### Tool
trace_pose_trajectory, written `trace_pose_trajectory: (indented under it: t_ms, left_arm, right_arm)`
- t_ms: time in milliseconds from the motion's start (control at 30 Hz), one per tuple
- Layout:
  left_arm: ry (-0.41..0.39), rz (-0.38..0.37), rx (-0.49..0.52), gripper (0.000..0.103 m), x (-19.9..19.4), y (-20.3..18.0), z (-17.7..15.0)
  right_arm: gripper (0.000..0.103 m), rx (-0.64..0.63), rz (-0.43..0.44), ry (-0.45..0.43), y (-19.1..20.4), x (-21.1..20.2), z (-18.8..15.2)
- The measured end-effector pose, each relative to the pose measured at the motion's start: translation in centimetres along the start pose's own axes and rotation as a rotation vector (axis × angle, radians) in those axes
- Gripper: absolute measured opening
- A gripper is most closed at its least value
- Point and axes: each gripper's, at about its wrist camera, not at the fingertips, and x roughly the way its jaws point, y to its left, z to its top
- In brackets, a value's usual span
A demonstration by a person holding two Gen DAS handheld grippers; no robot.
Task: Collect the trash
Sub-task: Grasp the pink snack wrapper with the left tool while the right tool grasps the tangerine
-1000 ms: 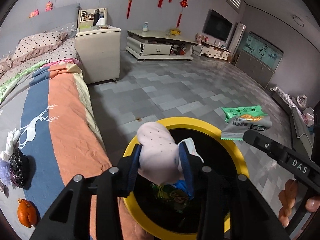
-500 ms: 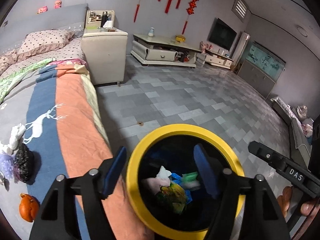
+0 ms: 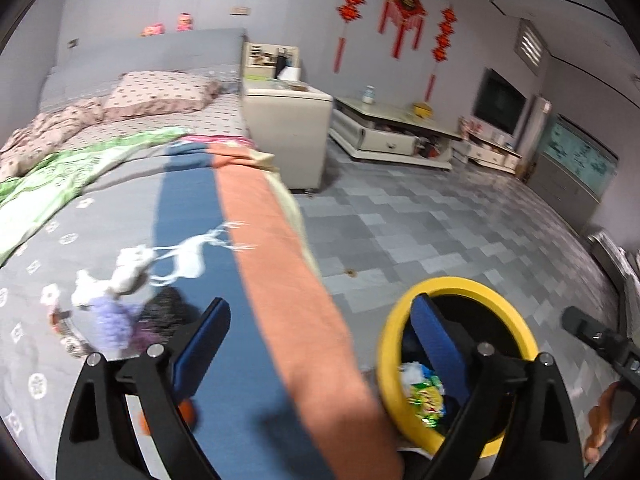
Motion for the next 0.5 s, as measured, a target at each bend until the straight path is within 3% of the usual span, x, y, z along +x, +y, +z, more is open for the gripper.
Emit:
trace_pose_trajectory:
  t_ms: [500]
  left_arm:
    - [0.000,0.249,-0.190,0.089,-2.9,15.1,-1.5]
  right_arm:
    - [0.070,-0.207,0.168,0.034,13.2,3.7,-1.5]
